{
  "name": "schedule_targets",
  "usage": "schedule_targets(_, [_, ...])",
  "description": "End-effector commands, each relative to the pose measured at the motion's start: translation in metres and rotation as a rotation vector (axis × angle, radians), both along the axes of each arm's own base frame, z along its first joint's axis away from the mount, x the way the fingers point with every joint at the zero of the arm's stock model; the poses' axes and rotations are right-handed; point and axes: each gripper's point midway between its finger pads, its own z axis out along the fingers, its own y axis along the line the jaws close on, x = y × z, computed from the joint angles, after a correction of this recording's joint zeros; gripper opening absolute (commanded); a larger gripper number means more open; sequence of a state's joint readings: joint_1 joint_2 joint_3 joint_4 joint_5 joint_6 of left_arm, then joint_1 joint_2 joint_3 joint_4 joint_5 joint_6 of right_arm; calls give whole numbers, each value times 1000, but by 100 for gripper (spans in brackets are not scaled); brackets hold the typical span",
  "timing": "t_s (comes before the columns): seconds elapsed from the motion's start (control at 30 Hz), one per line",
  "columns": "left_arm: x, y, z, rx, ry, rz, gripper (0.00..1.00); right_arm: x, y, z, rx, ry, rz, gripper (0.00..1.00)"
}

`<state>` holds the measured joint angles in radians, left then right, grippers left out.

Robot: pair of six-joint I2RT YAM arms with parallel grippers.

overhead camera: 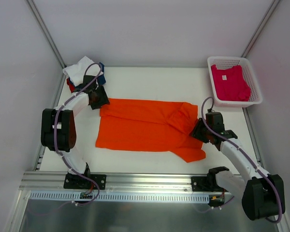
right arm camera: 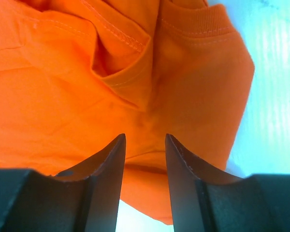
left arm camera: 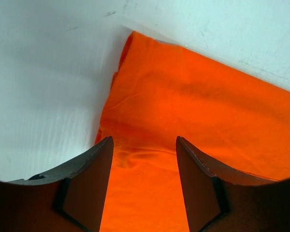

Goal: Fold and stack the t-shirts
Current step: Fold the tshirt

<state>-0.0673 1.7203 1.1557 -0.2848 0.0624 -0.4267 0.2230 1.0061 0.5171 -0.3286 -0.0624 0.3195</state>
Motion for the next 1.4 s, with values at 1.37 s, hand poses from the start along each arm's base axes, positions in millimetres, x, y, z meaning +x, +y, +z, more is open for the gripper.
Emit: schedule_targets(1.37, [40, -42, -29, -34, 30, -132, 55, 147, 92, 32, 0, -52, 263, 32])
